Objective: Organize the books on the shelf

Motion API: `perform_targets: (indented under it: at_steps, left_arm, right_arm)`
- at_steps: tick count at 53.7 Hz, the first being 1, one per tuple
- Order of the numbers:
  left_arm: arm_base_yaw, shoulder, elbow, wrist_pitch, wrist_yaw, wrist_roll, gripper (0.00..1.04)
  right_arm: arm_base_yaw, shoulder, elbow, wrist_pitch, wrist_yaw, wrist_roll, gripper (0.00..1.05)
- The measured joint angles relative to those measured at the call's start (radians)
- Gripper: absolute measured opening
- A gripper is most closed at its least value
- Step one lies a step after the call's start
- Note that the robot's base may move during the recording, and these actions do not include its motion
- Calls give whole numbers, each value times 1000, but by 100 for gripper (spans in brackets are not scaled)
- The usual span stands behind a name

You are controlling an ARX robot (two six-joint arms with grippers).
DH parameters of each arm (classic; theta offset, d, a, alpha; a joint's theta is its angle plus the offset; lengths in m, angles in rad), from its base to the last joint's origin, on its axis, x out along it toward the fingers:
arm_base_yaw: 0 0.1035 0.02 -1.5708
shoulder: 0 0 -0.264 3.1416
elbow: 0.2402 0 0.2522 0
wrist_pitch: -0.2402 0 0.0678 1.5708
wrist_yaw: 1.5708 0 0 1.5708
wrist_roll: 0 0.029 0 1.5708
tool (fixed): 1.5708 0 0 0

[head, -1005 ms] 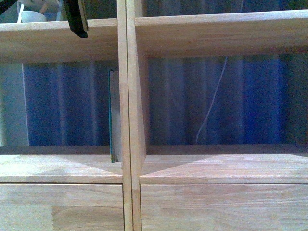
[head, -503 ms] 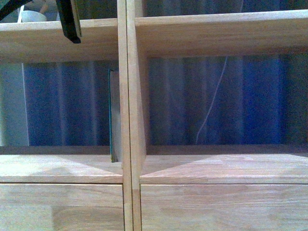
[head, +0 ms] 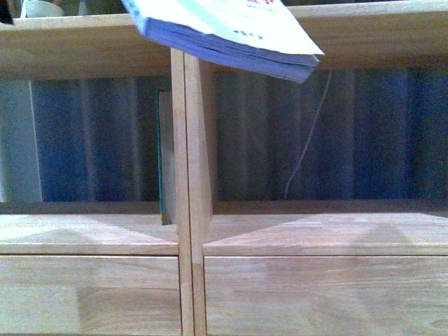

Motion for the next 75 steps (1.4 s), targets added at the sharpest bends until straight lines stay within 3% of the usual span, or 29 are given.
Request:
perform_targets:
  at_steps: [12, 18, 27, 31, 36, 47, 51, 59, 75]
  left_arm:
    - [140, -169, -72, -101, 45, 298, 7]
    - [254, -307, -184, -124, 91, 476, 7]
    - [328, -364, -300, -92, 114, 634, 7]
    - [339, -359, -339, -57, 89, 702, 7]
    - [343, -335, -361, -39, 73, 759, 7]
    - [324, -232, -360, 39, -11, 883, 7]
    - [309, -183, -344, 71, -40, 932, 7]
    - [291, -93, -291, 98, -68, 1018, 7]
    - [270, 120, -171, 190, -148, 1138, 7]
  right_arm:
    - [-104, -13, -109, 24, 13, 28, 98]
    - [-111, -20, -150, 10, 43, 39, 98]
    - [-119, -32, -144, -19, 9, 48, 96]
    - [-146, -74, -111, -257, -185, 58, 85]
    - [-141, -131, -164, -391, -284, 62, 72]
    - [-116, -217, -329, -353, -265, 64, 41]
    - [-63, -253, -378, -339, -196, 66, 28]
    - [-30, -315, -463, -317, -186, 66, 3]
    - [-29, -431, -574, -314, -184, 69, 3]
